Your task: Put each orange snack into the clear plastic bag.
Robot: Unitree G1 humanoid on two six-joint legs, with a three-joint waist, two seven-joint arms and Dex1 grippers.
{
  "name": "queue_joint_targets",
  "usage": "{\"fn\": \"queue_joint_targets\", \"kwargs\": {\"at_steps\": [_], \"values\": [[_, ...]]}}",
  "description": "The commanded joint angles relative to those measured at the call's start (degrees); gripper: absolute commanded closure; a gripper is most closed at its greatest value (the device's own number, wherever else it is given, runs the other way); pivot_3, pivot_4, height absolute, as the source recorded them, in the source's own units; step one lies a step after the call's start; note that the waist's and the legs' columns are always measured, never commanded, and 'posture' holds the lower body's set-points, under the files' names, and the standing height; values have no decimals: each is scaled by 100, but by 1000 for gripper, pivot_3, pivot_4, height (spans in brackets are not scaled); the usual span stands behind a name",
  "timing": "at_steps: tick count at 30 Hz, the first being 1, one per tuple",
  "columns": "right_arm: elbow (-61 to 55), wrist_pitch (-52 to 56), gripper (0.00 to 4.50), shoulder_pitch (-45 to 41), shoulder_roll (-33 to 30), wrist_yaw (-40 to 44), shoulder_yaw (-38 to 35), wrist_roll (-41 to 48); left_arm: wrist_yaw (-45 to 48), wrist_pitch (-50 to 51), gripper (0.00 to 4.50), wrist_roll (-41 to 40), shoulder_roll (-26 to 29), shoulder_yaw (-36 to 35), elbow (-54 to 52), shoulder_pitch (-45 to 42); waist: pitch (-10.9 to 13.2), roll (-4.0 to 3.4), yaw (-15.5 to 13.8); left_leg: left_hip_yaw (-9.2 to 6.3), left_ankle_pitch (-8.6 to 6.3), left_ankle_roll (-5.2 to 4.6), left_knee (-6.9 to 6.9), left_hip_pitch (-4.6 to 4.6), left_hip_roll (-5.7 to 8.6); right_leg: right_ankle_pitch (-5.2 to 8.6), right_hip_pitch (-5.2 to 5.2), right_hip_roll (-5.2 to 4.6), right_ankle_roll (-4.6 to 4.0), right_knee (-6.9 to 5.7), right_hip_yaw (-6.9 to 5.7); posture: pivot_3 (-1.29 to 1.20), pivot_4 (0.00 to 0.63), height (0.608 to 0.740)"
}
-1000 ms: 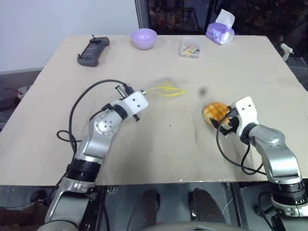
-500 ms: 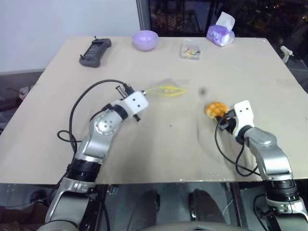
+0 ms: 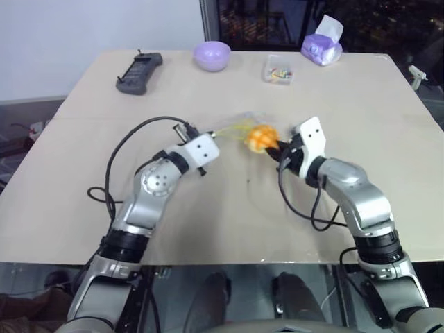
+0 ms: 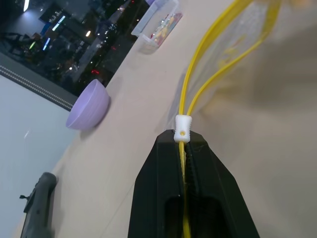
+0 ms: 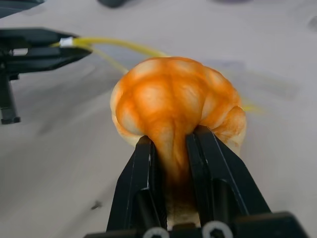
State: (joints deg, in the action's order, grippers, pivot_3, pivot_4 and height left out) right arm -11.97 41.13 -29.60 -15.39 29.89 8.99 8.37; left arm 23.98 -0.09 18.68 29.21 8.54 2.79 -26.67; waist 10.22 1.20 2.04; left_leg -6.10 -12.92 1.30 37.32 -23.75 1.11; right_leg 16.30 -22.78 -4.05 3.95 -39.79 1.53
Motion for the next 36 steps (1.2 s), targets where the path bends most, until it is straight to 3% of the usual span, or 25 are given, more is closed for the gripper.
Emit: {"fn": "queue_joint_targets", "kwargs": {"at_steps": [1, 7, 19, 32, 36], "values": [[-29, 0, 3769, -228, 70, 66, -17, 169, -78, -35, 4500, -8, -52, -57, -365, -65, 0, 0, 15, -1, 0, 0, 0, 1, -1, 0, 0, 1, 0, -1, -1, 0, 150, 718], [44, 150, 3769, -367, 129, 147, -97, 413, 2, -292, 4500, 24, -49, 48, -570, 84, 0, -1, 34, -3, 0, 0, -1, 1, -2, 0, -1, 2, 0, -3, -1, 0, 150, 718], [449, 462, 3769, -574, -20, 454, -524, 1123, 296, -1635, 4500, 4, 512, 229, -206, 279, 1, -3, 32, -1, 0, 0, -1, 1, -2, 0, -1, 1, 0, -2, 0, 0, 150, 718], [624, 193, 3769, -610, -188, 468, -707, 1264, 1030, -1380, 4500, -635, 675, 101, -120, 393, 2, -5, 37, -1, 0, 0, -2, 1, -2, 0, -2, 1, 0, -3, 0, 0, 150, 718], [735, -399, 3769, -656, -364, 400, -302, 701, 1323, -1338, 4500, -834, 710, 135, -191, 378, 3, -5, 37, -1, 0, 0, -2, 1, -2, 0, -2, 1, 0, -3, -1, 0, 150, 718]]}}
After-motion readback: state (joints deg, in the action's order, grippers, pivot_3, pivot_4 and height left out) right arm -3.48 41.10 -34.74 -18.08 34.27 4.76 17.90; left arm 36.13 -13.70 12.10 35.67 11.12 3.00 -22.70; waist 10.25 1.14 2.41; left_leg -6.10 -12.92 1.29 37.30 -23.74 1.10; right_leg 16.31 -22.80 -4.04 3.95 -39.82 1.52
